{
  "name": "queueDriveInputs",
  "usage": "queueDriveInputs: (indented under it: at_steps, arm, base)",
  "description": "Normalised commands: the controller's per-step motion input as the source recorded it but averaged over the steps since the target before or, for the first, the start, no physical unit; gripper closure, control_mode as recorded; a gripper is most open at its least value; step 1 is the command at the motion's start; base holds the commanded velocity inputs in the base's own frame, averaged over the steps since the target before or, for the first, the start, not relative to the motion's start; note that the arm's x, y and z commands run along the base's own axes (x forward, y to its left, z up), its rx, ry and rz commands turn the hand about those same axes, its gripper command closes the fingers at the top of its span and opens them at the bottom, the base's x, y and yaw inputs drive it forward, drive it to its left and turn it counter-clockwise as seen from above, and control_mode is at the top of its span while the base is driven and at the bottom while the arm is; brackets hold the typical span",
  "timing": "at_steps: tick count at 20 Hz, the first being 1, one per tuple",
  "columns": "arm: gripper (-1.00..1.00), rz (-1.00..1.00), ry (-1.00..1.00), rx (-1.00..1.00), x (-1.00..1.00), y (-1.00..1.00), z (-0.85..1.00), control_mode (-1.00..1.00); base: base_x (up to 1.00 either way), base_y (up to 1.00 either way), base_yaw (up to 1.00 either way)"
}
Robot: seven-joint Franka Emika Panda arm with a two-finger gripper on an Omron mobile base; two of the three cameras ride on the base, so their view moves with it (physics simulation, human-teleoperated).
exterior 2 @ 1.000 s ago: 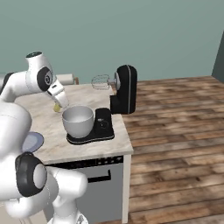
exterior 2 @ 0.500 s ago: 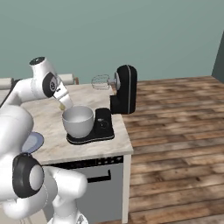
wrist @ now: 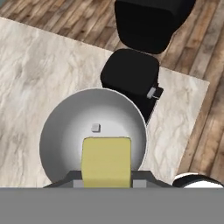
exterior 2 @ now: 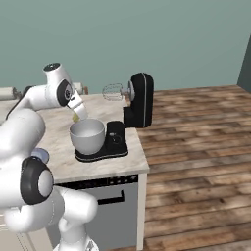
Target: Add butter and sugar cubes to the stand mixer bowl and then turn on the stand mixer to begin making frosting.
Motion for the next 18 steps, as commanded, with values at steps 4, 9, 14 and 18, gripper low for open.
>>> queueDriveInputs:
  at_steps: [4,9,14,18]
  arm:
    - [1.0,-0.02,0.01,0.0,0.18,0.0,-0.33,-1.0]
    - [1.0,-0.02,0.03,0.0,0.25,0.0,-0.4,-1.0]
    - [1.0,-0.01,0.04,0.0,0.24,0.0,-0.41,-1.0]
    - [1.0,-0.01,0.05,0.0,0.19,0.0,-0.41,-1.0]
  base:
    - [0.0,0.0,0.0]
    - [0.0,0.0,0.0]
    - [0.0,0.0,0.0]
    - [0.0,0.0,0.0]
